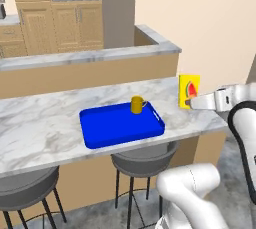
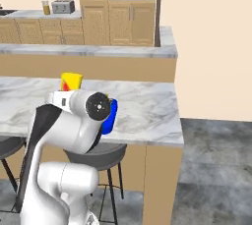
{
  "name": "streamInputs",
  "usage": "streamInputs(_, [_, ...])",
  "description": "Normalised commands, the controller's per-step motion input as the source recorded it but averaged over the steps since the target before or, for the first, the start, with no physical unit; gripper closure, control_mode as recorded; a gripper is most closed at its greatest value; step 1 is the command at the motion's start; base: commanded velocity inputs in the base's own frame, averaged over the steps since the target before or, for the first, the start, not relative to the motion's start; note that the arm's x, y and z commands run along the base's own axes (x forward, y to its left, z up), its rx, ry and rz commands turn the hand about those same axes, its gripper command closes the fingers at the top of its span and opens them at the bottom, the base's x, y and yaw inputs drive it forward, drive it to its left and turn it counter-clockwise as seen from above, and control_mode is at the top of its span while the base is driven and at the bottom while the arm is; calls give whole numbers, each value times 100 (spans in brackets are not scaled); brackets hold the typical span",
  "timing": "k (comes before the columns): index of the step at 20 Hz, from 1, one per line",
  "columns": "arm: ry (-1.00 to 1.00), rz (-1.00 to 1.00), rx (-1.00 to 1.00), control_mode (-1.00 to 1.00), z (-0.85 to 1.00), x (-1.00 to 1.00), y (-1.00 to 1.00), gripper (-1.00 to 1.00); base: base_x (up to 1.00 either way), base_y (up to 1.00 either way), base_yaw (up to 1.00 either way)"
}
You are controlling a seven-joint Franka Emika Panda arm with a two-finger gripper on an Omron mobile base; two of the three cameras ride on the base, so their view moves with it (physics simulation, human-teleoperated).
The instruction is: There is a tray on the dining counter. Grab the cup, mug, and pitcher and place them on the tray. The pitcher may be placed next to the tray if it cannot fit the tray.
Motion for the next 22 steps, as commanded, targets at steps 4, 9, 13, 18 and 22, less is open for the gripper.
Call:
streamInputs(4, [1, -61, -16, -100, -29, 34, 61, 100, 0, 0, 0])
streamInputs(9, [4, -74, -14, -100, -43, 25, 34, 100, 0, 0, 0])
streamInputs(13, [13, -84, -20, -100, -75, 35, 5, 100, 0, 0, 0])
streamInputs(18, [0, -70, -26, -100, -71, 53, 0, 100, 0, 0, 0])
streamInputs(22, [12, -11, -23, -100, -6, 24, 15, 100, 0, 0, 0])
